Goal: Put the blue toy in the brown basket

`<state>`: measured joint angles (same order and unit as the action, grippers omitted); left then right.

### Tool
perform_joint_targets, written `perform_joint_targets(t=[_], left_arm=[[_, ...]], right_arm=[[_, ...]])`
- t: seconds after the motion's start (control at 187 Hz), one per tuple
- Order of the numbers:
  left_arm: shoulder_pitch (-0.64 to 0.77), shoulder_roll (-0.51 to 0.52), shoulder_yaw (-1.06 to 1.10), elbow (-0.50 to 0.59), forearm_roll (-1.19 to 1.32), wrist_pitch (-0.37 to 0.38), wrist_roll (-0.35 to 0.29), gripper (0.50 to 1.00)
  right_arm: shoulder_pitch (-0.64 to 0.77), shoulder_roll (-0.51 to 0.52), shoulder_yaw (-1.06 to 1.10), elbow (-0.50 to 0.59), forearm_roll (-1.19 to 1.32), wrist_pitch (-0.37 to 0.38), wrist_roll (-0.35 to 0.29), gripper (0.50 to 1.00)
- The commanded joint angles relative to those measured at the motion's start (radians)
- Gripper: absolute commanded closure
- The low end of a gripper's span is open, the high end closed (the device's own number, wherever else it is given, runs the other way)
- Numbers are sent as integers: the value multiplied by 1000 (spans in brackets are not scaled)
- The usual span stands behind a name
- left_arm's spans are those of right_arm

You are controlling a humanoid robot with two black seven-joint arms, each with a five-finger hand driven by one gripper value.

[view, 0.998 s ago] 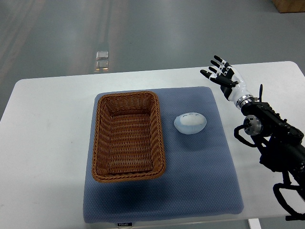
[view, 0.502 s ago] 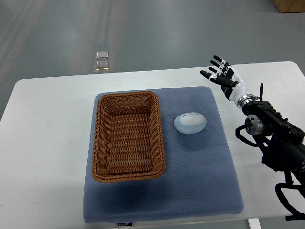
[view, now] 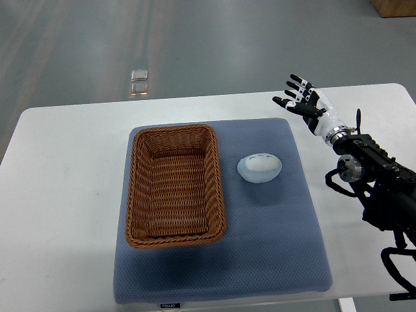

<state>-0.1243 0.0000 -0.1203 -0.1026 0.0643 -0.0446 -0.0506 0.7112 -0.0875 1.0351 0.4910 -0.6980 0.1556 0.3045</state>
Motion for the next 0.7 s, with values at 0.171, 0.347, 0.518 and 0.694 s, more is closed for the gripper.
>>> perform_joint_targets(t=[0.171,0.347,0.518,0.694], left_arm=[[0,0,2,1,0,0,0,500],[0,0,2,3,0,0,0,500],[0,0,4,3,0,2,0,500],[0,0,4,6,0,2,0,500]], right_arm=[[20,-31,-76,6,-3,28,2,587],[40,-72,-145,52,-81,71,7,589],[70,-153,-236,139,-251,180,22,589],[160,-242,-403,230,-282,242,57,591]])
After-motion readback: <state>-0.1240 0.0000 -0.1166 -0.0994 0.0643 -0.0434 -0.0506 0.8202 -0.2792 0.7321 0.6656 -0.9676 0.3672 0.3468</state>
